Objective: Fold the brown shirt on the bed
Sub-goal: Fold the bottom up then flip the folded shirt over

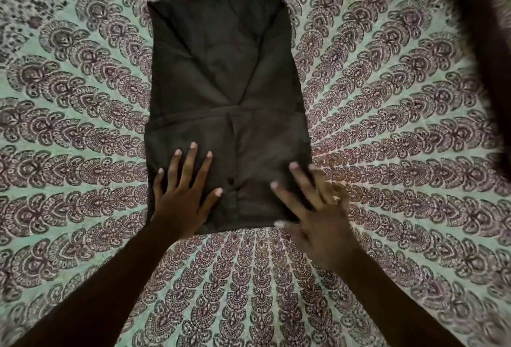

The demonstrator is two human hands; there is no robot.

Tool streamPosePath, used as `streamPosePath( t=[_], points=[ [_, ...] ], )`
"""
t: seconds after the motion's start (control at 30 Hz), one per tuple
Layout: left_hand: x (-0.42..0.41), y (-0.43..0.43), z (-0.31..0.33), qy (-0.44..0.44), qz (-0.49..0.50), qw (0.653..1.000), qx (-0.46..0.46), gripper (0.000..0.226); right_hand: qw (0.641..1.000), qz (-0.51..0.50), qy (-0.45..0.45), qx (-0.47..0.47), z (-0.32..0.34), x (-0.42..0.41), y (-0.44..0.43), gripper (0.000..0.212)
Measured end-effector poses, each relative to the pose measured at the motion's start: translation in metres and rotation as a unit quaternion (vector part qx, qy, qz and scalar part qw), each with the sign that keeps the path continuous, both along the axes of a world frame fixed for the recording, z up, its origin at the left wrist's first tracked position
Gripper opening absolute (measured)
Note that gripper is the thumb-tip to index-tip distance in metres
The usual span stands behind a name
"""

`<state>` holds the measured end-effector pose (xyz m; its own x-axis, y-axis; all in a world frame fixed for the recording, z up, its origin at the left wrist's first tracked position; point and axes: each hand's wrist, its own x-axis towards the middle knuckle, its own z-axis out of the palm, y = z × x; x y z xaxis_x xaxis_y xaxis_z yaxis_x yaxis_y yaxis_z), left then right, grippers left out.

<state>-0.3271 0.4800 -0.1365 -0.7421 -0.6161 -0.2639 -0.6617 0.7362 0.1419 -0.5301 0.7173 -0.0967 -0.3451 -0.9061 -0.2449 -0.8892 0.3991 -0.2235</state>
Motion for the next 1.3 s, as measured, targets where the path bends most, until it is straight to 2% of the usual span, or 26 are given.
streamPosePath(
  t=[0.03,0.07,0.2,0.27,0.33,0.4,0.5,0.63,0.73,0.87,0.93,1.03,1.1,1.2,1.3],
  points=[
    [0.000,0.000,-0.001,-0.003,-0.001,1.000,0.001,0.077,0.999,0.050,0.002,0.015,-0.005,0.001,0.005,0.065],
    [0.000,0.000,-0.001,-0.003,0.001,1.000,0.001,0.077,0.998,0.056,0.003,0.028,-0.010,0.001,0.011,0.064],
    [0.000,-0.001,-0.004,0.000,0.007,1.000,0.007,0.077,0.985,-0.166,-0.012,0.044,-0.018,0.013,0.025,0.064],
    [0.001,-0.001,-0.004,0.001,0.010,1.000,0.005,0.077,0.980,-0.197,-0.010,0.028,-0.017,0.030,0.018,0.069],
    [0.000,-0.001,-0.004,0.001,0.010,1.000,0.004,0.077,0.989,-0.147,-0.006,-0.004,-0.014,0.045,0.002,0.073],
    [-0.001,-0.001,-0.004,0.003,0.008,1.000,0.008,0.077,0.999,-0.048,-0.011,-0.022,-0.017,0.053,-0.012,0.071],
    [0.001,0.000,-0.003,0.006,0.004,1.000,0.008,0.077,0.999,0.043,-0.017,0.004,-0.024,0.049,-0.018,0.067],
    [0.001,-0.005,0.007,0.002,-0.005,0.999,0.042,0.076,1.000,-0.015,-0.025,0.004,-0.022,0.033,-0.001,0.068],
    [0.018,0.004,0.029,0.030,-0.005,0.997,0.067,0.071,0.999,-0.030,-0.009,-0.011,-0.015,0.030,0.010,0.066],
    [0.076,0.028,0.038,0.023,0.002,0.998,0.066,0.063,0.999,-0.027,0.028,-0.004,-0.006,0.027,0.010,0.091],
    [0.099,0.029,0.032,0.014,0.017,0.998,0.051,0.056,0.998,-0.034,0.049,-0.003,-0.004,0.025,0.005,0.095],
    [0.103,0.019,0.029,0.003,0.010,1.000,0.014,0.049,0.996,-0.047,0.060,-0.051,0.004,0.019,-0.007,0.083],
    [0.094,0.007,0.033,0.011,-0.029,1.000,0.004,0.048,0.993,-0.073,0.038,-0.083,0.014,0.014,-0.018,0.076],
    [0.078,-0.024,0.050,0.112,-0.048,0.993,0.006,0.038,0.980,-0.138,-0.043,-0.134,0.029,-0.004,-0.035,0.055],
    [0.046,-0.066,0.087,0.228,0.007,0.970,0.085,0.021,0.959,-0.182,-0.071,-0.204,0.048,-0.029,-0.058,0.040]
  ],
)
